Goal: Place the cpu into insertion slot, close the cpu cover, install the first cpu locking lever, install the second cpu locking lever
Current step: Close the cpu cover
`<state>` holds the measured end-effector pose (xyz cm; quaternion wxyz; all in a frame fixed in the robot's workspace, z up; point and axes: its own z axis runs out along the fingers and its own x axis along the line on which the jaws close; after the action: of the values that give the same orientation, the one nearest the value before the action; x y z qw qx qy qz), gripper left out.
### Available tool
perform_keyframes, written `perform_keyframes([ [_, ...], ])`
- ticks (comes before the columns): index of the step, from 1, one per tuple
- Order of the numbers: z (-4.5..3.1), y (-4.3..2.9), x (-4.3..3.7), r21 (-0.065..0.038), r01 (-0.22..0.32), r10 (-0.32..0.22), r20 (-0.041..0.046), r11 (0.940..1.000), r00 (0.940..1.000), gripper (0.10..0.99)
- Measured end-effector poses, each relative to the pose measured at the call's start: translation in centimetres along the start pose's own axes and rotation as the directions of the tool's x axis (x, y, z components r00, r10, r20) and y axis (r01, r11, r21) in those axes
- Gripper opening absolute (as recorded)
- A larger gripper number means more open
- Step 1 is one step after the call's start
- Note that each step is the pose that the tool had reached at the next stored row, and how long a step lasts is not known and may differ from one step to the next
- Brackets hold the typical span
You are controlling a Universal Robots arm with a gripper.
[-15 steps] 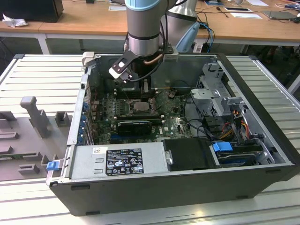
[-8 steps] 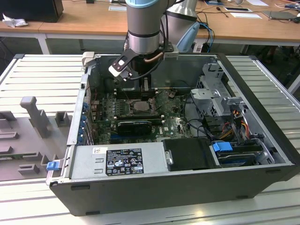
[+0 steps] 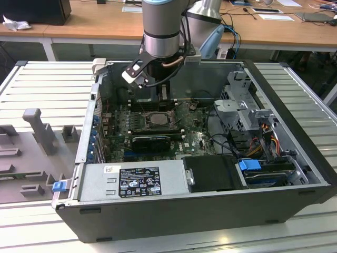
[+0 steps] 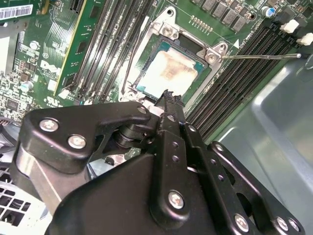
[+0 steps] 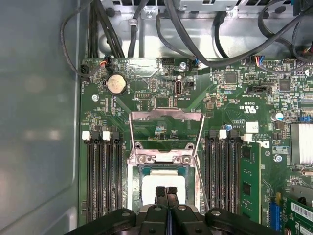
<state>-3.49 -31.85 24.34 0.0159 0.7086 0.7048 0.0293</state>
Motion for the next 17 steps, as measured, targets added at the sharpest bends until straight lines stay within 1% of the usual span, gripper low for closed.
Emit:
perform_keyframes([
  [7, -0.29, 0.02, 0.02, 0.0, 0.0, 0.0, 0.0001, 1.0, 1.0, 0.106],
  [11, -1.2, 0.08, 0.08, 0.0, 0.0, 0.0, 0.0001, 1.0, 1.0, 0.106],
  [17, -1.28, 0.8, 0.14, 0.001, 0.0, 0.0, 0.0007, 1.0, 1.0, 0.106],
])
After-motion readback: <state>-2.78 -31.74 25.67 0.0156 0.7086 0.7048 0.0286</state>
